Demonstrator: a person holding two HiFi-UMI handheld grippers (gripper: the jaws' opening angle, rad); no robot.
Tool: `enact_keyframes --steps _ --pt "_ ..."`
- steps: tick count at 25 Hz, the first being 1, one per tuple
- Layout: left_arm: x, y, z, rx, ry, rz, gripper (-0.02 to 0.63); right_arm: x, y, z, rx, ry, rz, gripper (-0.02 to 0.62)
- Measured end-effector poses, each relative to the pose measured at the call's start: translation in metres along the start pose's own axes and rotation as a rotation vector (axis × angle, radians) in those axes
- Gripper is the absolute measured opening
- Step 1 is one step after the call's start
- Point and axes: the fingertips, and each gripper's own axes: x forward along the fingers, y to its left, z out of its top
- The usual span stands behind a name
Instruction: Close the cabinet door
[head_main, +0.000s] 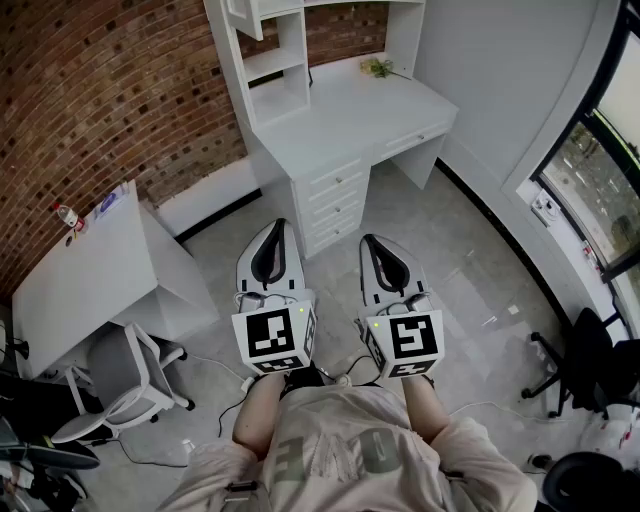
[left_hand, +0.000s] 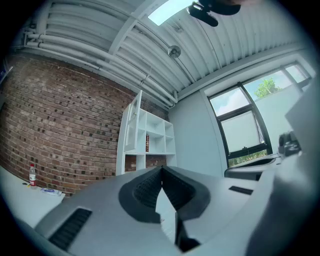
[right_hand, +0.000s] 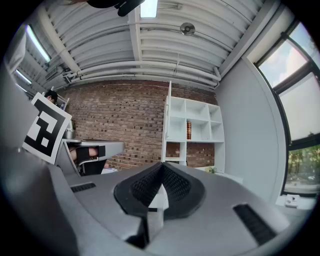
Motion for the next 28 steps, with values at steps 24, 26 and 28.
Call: enact_keyframes --steps 24,26,28 --pt "0.034 0.017 -0.025 -0.095 -0.01 0.051 0.012 0.014 -0.038 -0.03 -0.048 0.0 0.026 0.017" --pt "0.045 0.019 -0.032 -0.099 -0.012 0.045 0.012 0.026 -0.044 -0.039 -0.031 0.009 0.03 0.017" --pt "0.06 0.024 -0.039 -0.103 -0.011 0.037 0.012 0.042 -0.047 -0.046 -0.027 0.013 0.033 0.017"
